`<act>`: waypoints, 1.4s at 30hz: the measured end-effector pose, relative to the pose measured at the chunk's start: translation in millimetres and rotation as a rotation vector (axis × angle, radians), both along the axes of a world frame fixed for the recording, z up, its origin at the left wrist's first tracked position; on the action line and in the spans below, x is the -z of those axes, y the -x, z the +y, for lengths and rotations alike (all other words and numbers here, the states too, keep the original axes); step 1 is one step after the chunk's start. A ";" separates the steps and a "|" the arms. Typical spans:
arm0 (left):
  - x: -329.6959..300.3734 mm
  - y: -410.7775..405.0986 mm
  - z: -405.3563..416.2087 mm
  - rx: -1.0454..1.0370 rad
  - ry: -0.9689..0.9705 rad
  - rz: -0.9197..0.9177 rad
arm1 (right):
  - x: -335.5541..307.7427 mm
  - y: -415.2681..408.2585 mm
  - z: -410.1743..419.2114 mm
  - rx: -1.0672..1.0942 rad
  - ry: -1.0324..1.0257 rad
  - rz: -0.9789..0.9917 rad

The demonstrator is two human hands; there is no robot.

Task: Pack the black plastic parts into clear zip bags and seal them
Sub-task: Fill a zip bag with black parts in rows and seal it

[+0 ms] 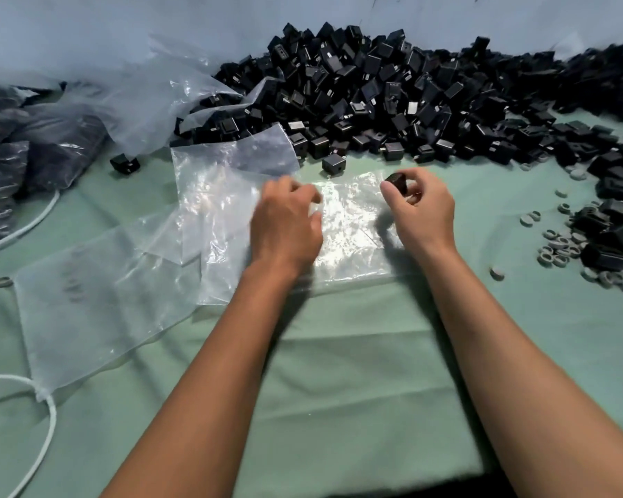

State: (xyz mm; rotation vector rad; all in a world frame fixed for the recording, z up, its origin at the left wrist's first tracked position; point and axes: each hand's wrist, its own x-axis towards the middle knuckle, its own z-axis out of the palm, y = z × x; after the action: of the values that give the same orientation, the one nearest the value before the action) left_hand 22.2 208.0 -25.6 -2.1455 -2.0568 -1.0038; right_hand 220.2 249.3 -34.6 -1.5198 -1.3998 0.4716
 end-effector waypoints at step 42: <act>-4.3 -83.9 34.9 0.000 0.388 -0.047 | 2.8 -19.8 2.5 -0.256 0.034 0.748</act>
State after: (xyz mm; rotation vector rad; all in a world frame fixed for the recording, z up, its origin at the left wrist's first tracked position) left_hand 106.1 242.9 -21.2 -2.3038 -2.4455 -0.7056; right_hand 240.0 251.8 -37.4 -1.0153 -0.9821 1.0947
